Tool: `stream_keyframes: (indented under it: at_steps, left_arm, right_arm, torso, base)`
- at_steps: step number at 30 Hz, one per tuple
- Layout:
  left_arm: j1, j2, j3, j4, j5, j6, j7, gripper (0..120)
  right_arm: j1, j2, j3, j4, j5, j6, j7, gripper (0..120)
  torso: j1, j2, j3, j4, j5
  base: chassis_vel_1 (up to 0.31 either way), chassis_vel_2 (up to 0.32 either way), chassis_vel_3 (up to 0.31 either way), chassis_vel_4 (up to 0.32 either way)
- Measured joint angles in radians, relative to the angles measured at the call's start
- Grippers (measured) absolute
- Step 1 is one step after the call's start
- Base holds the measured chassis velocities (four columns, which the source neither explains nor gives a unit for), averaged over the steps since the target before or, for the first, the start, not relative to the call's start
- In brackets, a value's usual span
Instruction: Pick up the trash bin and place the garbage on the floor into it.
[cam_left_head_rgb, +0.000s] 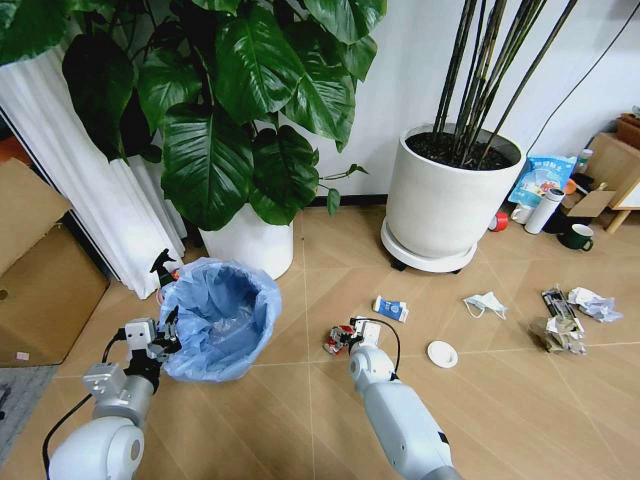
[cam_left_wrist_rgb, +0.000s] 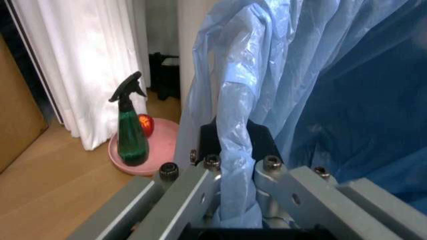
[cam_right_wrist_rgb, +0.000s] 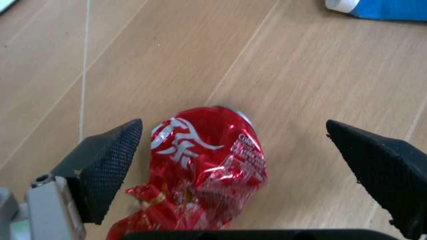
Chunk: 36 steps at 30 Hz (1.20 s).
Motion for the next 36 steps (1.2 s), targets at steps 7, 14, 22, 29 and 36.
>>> stream_keyframes:
  at_steps: [7,14,22,29,36]
  left_arm:
    - [-0.006,0.001,0.0,0.005,-0.006,0.004,-0.001,0]
    - [-0.015,0.002,0.003,0.021,-0.009,0.006,0.0,0]
    - [-0.021,-0.003,0.009,0.026,-0.008,0.007,0.0,0]
    - [-0.016,-0.013,0.007,0.027,-0.004,0.007,0.0,0]
    - [-0.017,-0.011,0.004,0.024,-0.004,0.008,0.0,0]
  right_arm:
    - [0.031,0.0,-0.003,-0.052,-0.008,-0.006,-0.013,100]
    - [0.027,-0.001,-0.032,-0.06,-0.003,-0.019,-0.016,100]
    - [0.034,0.0,-0.036,-0.088,-0.006,-0.008,-0.029,100]
    - [0.052,0.0,-0.036,-0.12,-0.009,0.002,-0.041,88]
    - [0.057,0.0,-0.035,-0.13,-0.021,0.005,-0.043,64]
  torso:
    - [0.0,0.0,0.0,-0.0001,-0.0001]
    - [0.0,0.0,0.0,0.0,0.0]
    - [0.0,0.0,0.0,-0.0001,-0.0001]
    - [0.0,0.0,0.0,0.0,-0.0001]
    - [0.0,0.0,0.0,-0.0001,-0.0001]
  base:
    - [0.0,0.0,0.0,0.0]
    - [0.0,0.0,0.0,0.0]
    - [0.0,0.0,0.0,0.0]
    - [0.0,0.0,0.0,0.0]
    - [0.0,0.0,0.0,0.0]
